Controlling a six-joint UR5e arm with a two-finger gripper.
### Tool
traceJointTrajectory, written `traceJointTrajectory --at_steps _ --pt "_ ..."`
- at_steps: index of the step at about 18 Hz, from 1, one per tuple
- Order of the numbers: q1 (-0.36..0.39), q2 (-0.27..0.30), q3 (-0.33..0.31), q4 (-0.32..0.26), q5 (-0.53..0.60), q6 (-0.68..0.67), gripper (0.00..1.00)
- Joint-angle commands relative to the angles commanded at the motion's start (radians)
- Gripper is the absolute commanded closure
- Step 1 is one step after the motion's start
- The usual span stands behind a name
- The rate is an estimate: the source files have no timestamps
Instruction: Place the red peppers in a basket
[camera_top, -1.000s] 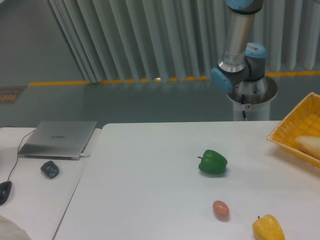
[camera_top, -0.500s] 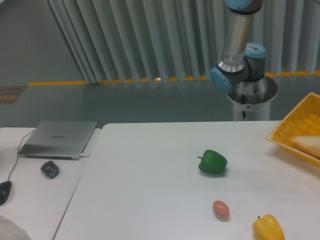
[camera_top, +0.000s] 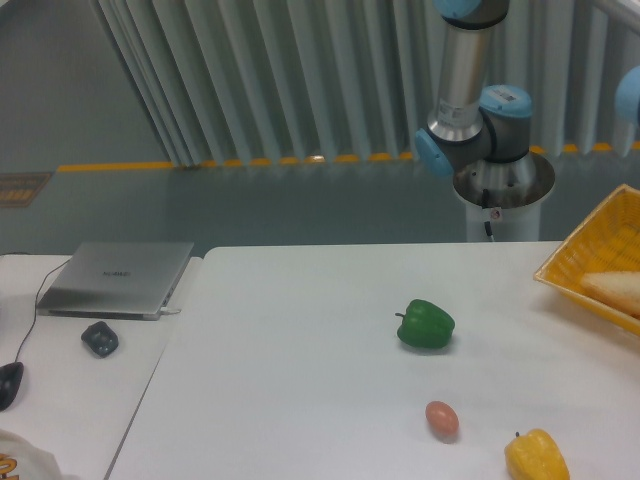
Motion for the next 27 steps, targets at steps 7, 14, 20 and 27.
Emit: traceJointTrajectory --at_steps 7,14,20,27 --pt "-0.11 -0.081 0.069 0.0 0.095 -0.037 0.0" --pt "-0.124 -0.124 0.08 -0.009 0.036 -0.089 0.0" --pt "-0.121 -0.15 0.067 -0.028 0.008 -0.092 0.0" --pt "-0.118 -0.141 0.075 -0.044 0.006 -0.092 0.0"
